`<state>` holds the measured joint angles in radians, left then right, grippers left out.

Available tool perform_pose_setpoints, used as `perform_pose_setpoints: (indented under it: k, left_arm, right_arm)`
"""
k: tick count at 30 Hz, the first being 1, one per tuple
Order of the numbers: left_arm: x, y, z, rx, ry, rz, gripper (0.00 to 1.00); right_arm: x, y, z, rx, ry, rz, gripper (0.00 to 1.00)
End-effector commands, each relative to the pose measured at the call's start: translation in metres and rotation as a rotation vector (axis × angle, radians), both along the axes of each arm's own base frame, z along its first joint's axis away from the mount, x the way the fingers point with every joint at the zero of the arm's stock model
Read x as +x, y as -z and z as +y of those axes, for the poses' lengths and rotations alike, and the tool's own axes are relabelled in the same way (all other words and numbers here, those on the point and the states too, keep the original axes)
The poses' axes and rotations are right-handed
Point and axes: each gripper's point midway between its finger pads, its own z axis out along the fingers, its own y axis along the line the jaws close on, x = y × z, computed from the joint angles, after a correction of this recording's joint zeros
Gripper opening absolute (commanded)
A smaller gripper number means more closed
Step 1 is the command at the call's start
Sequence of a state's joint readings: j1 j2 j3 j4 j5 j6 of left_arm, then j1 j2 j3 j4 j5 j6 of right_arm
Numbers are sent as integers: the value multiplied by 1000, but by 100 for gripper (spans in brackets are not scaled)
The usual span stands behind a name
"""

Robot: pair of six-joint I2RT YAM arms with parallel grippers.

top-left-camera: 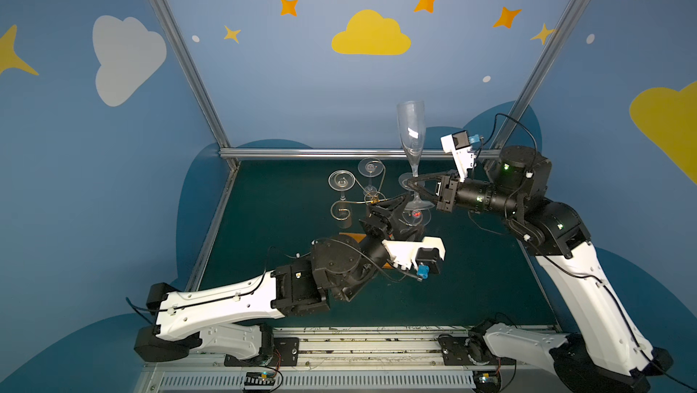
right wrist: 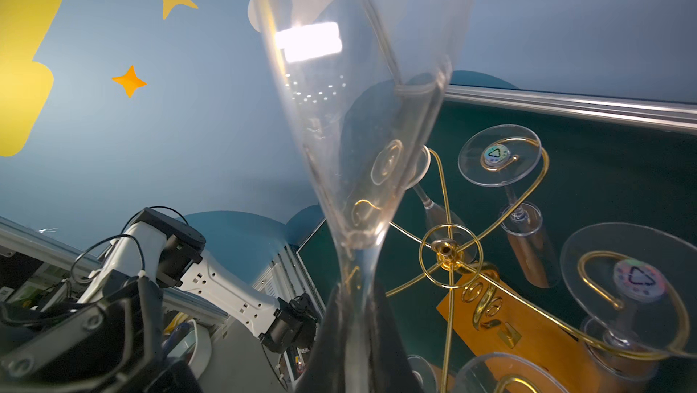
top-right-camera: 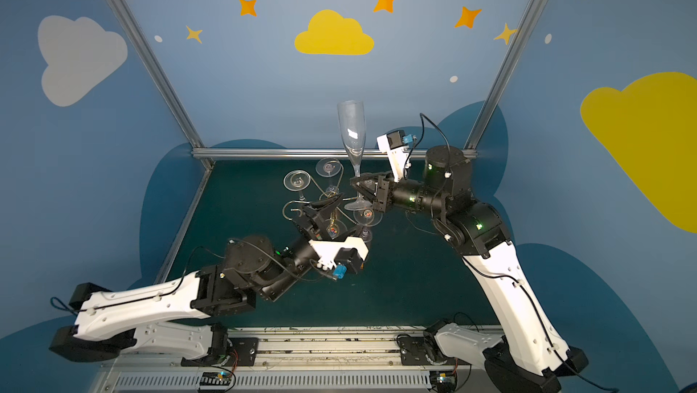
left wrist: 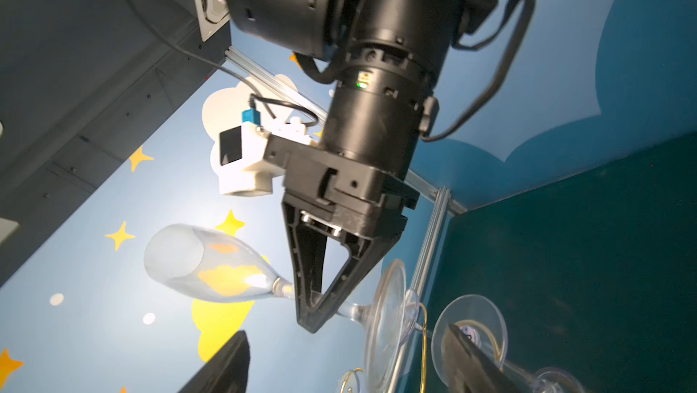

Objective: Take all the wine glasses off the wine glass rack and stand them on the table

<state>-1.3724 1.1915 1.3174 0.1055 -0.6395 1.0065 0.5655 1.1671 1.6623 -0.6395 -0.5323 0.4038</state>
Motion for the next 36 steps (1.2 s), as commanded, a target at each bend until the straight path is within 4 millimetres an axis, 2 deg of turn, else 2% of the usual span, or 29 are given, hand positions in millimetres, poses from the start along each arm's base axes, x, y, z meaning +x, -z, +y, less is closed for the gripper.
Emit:
perform_pose_setpoints:
  k: [1, 4, 8, 12, 16, 19, 21, 27, 32, 36]
  left_arm:
    - [-12, -36, 28, -260, 120, 140, 84]
    - [-15, -51, 51, -414, 230, 320, 87]
    - [-12, -74, 83, -616, 354, 523, 93]
    - [-13, -89, 98, -699, 479, 674, 94]
    - [-2, -87, 96, -705, 463, 724, 94]
    - [3, -89, 87, -708, 528, 792, 94]
    - [1, -96, 79, -706, 608, 829, 94]
    - [15, -115, 61, -725, 684, 855, 94]
    - [23, -117, 46, -719, 718, 904, 92]
    - [23, -123, 44, -736, 746, 900, 90]
  right_arm:
    - [-6, -33, -11, 5, 26, -209, 0]
    - [-8, -48, -19, 11, 61, -326, 0]
    - [-27, -64, -14, 77, -26, -498, 0]
    - [-25, -63, -6, 96, -57, -525, 0]
    - [-32, -60, 6, 105, -130, -544, 0]
    - [-37, -54, 14, 91, -153, -562, 0]
    - [-42, -50, 19, 79, -174, -565, 0]
    - [-61, -46, 26, 63, -232, -586, 0]
    - [-65, -36, 32, 43, -245, -577, 0]
    - [-66, -29, 37, 36, -256, -563, 0]
